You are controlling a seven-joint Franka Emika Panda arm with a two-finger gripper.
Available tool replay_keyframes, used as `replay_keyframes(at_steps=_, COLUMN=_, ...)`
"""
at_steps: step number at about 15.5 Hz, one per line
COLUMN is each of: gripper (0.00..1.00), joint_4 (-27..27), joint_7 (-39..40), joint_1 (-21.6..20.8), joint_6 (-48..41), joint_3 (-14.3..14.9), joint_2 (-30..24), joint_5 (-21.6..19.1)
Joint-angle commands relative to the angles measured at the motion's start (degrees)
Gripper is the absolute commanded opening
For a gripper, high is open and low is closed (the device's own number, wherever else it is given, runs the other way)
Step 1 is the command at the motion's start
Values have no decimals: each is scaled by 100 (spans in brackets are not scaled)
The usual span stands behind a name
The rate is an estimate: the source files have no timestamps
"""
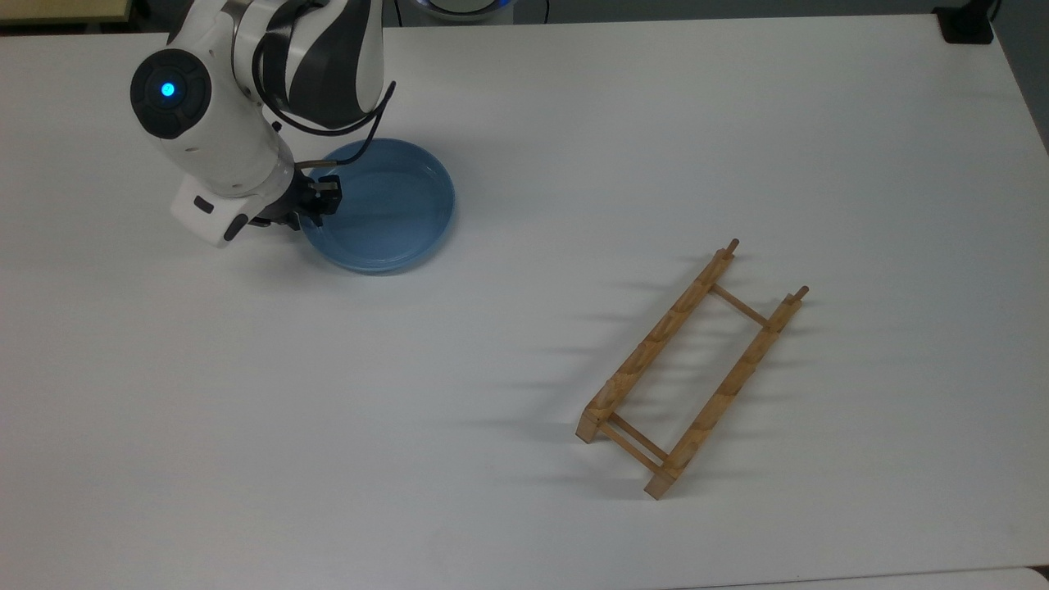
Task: Place plate in plate rack
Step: 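Lower the gripper onto the plate rim and close on it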
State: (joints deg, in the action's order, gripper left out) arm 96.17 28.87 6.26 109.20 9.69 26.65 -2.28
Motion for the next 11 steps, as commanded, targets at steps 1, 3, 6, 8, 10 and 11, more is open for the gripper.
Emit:
replay_keyframes(at_steps=1, gripper=19, joint_4=139, joint_7=119, joint_1=-98, joint_6=216, joint_3=77, joint_2=-19, joint_5=9)
replay_keyframes(at_steps=3, gripper=17, joint_4=235, joint_7=102, joint_1=-98, joint_6=382, joint_3=68, joint_2=-19, joint_5=9)
replay_keyframes(at_steps=6, gripper=6, joint_4=297, joint_7=119, joint_1=-98, joint_6=497, joint_3=59, joint_2=-19, joint_5=17)
replay_keyframes(at_steps=8, gripper=0, joint_4=297, joint_7=137, joint_1=-98, joint_6=497, joint_3=59, joint_2=-19, joint_5=17)
replay_keyframes(at_steps=10, gripper=0, joint_4=288, joint_7=137, joint_1=-98, joint_6=488, joint_3=59, joint_2=-37, joint_5=17)
replay_keyframes(at_steps=11, gripper=0, joint_4=280, joint_7=145, joint_1=-98, joint_6=471, joint_3=59, joint_2=-54, joint_5=17)
